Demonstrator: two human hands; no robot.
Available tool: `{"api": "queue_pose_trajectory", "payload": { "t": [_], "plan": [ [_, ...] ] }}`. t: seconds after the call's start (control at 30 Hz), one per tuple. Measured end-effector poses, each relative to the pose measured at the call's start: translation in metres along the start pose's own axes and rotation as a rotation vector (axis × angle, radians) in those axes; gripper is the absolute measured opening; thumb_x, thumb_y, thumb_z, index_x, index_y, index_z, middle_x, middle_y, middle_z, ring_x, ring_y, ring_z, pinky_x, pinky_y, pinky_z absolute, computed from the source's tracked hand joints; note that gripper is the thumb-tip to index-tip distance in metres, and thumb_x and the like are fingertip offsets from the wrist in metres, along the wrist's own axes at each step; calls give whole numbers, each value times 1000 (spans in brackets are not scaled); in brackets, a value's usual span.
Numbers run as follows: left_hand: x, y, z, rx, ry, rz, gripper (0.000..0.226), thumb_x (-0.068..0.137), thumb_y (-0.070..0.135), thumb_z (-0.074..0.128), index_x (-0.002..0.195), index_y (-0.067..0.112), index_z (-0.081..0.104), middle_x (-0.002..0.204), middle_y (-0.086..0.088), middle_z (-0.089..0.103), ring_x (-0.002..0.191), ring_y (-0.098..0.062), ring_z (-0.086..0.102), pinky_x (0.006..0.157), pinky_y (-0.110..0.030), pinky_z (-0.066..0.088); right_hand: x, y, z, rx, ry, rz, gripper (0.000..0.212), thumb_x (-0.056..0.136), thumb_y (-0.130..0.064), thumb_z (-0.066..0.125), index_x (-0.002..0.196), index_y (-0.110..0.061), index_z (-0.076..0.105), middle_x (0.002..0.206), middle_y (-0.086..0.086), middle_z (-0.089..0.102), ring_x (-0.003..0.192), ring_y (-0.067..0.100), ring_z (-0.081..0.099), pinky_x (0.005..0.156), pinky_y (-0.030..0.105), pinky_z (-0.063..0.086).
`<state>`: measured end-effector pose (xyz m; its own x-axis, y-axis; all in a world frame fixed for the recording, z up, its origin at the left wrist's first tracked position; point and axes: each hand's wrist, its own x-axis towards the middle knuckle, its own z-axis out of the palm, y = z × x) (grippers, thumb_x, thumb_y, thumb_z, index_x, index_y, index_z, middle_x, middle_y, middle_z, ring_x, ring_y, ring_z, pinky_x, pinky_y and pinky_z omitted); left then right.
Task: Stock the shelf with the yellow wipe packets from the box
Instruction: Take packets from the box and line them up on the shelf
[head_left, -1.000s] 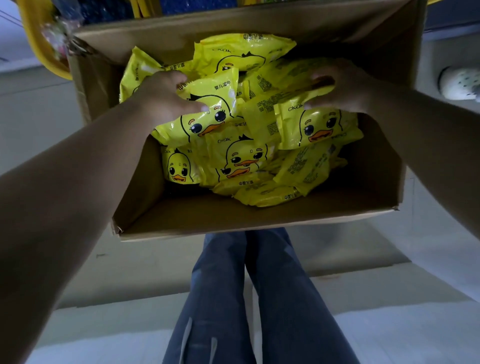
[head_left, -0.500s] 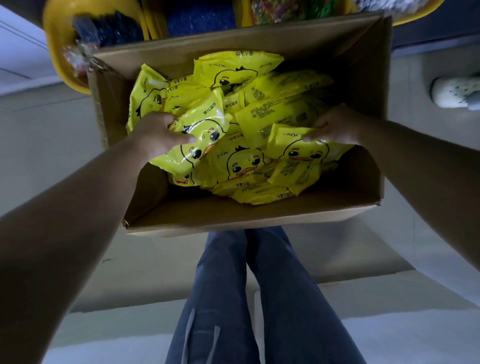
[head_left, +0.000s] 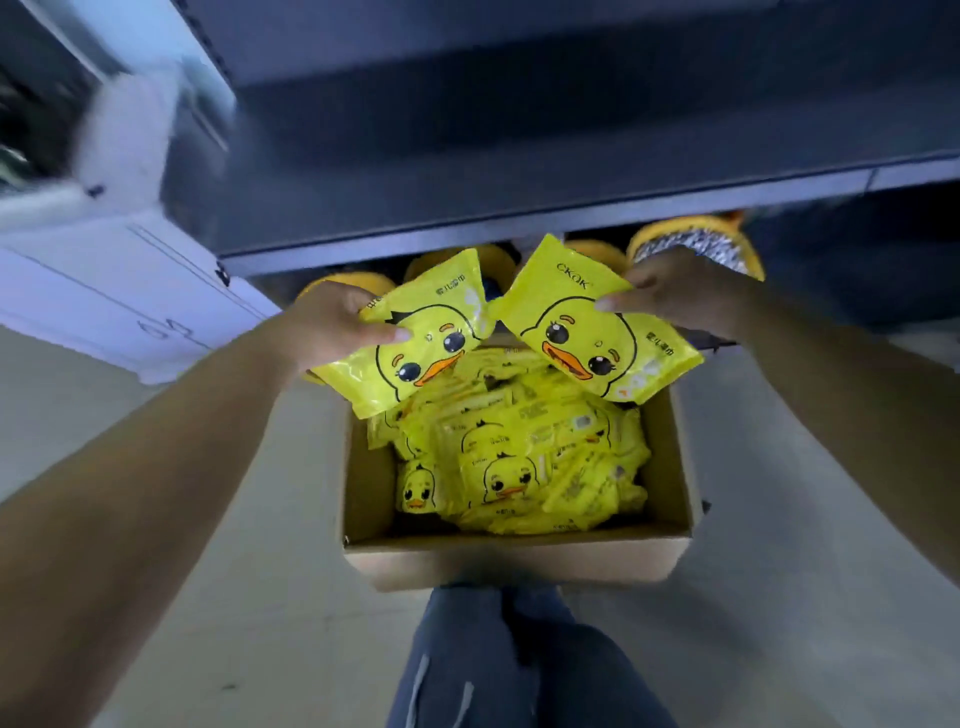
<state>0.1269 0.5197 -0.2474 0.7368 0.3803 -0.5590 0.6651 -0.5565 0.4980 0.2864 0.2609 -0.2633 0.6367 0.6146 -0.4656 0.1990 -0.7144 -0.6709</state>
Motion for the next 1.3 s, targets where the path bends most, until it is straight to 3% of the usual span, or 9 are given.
{"api": "queue_pose_trajectory", "payload": {
  "t": [0.1, 0.27, 0.33, 0.63, 0.83, 1.03, 1.1, 1.17, 1.3],
  "plan": [
    [-44, 29, -49, 70, 88, 45, 15, 80, 32, 68, 75, 19, 63, 74, -2, 62, 69, -17, 57, 60, -23, 41, -27, -47, -41, -108, 61, -98, 44, 78, -36, 69, 68, 6, 59, 57, 18, 38, 50, 7, 36, 49, 21, 26],
    [-114, 73, -117, 179, 241, 106, 31, 79, 40, 67, 87, 10, 63, 79, -5, 58, 79, -20, 51, 66, -25, 37, -70, -124, -101, -191, 57, -229, 20, 76, -38, 69, 67, -21, 72, 57, 0, 48, 54, 10, 38, 54, 20, 28],
    [-136, 84, -140, 196, 290, 123, 39, 79, 42, 66, 94, 6, 64, 86, -8, 61, 81, -20, 52, 70, -24, 37, -85, -152, -117, -255, 90, -281, 25, 77, -38, 69, 73, -13, 71, 49, -5, 40, 45, 6, 31, 46, 20, 25],
    [-193, 96, -217, 134, 513, 242, 40, 76, 30, 72, 53, 11, 45, 51, 2, 32, 50, -12, 32, 49, -19, 23, -125, -250, -161, -335, 186, -492, 29, 81, -31, 67, 52, -30, 65, 49, -9, 46, 43, 5, 34, 44, 14, 28],
    [-173, 90, -256, 103, 499, 305, 38, 75, 30, 74, 53, 13, 48, 57, -1, 35, 56, -15, 33, 55, -27, 24, -122, -283, -161, -307, 138, -488, 21, 81, -31, 68, 69, -14, 73, 65, 19, 51, 62, 17, 42, 63, 28, 36],
    [-115, 110, -304, 137, 446, 419, 53, 77, 27, 73, 53, 15, 27, 54, 3, 20, 43, -8, 22, 44, -22, 14, -97, -310, -162, -408, 207, -376, 21, 82, -34, 66, 66, -21, 73, 60, -4, 54, 55, 9, 42, 51, 21, 33],
    [-93, 120, -320, 183, 436, 449, 43, 78, 29, 71, 55, 14, 38, 56, -1, 31, 53, -13, 37, 49, -23, 22, -87, -317, -164, -431, 242, -344, 28, 82, -34, 65, 75, -8, 71, 65, 3, 45, 60, 15, 35, 53, 26, 27],
    [-72, 135, -334, 249, 444, 495, 35, 80, 31, 69, 90, -2, 63, 91, -16, 63, 93, -31, 57, 71, -30, 39, -81, -323, -165, -423, 260, -322, 28, 82, -33, 66, 74, -7, 71, 66, 4, 42, 61, 17, 33, 55, 27, 24],
    [-20, 164, -354, 384, 430, 547, 62, 82, 35, 65, 124, -7, 48, 136, -20, 46, 124, -33, 43, 96, -36, 38, -68, -329, -168, -364, 309, -277, 33, 81, -32, 67, 49, -25, 64, 52, -6, 39, 48, 9, 28, 46, 18, 23]
  ]
}}
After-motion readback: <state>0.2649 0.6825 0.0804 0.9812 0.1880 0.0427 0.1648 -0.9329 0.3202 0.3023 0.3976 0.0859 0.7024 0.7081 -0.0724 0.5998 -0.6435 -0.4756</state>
